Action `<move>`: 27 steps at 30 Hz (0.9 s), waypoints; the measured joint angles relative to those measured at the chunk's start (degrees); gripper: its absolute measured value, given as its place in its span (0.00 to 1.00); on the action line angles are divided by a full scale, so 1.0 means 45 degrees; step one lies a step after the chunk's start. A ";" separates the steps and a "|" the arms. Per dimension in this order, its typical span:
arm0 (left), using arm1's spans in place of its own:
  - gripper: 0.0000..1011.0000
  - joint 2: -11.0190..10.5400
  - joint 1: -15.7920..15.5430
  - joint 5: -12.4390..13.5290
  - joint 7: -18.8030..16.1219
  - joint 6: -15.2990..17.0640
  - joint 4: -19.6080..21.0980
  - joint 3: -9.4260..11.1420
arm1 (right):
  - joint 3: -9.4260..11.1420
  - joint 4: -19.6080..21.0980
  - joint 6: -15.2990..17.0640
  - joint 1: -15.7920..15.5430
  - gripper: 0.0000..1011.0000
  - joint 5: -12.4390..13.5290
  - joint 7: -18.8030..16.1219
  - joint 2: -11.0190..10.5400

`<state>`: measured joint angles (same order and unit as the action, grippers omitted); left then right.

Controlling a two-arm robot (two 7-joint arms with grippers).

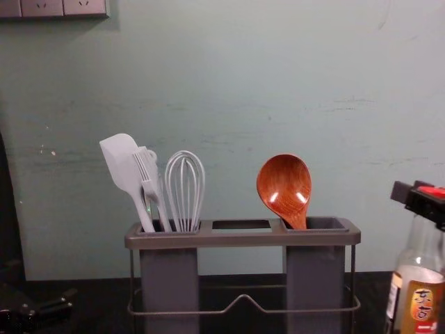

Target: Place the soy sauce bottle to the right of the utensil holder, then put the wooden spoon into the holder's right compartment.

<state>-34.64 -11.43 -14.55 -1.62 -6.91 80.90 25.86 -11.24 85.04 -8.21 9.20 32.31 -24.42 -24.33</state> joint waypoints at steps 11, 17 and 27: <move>0.99 0.0000 0.0000 0.0000 0.0000 0.0001 0.0000 0.0000 | -0.0129 -0.1482 -0.0385 0.0909 0.38 -0.0485 0.0093 0.0789; 0.99 -0.0001 0.0000 0.0000 0.0000 0.0000 0.0000 0.0000 | -0.0167 -0.1956 -0.0536 0.1205 0.38 -0.0627 -0.0062 0.1029; 0.99 0.0000 0.0001 0.0001 0.0000 0.0000 0.0000 -0.0001 | -0.0236 -0.2567 -0.0682 0.1557 0.38 -0.0788 -0.0287 0.1329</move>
<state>-34.65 -11.43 -14.54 -1.62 -6.91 80.90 25.86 -12.30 73.49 -11.28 16.21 28.77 -25.71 -18.34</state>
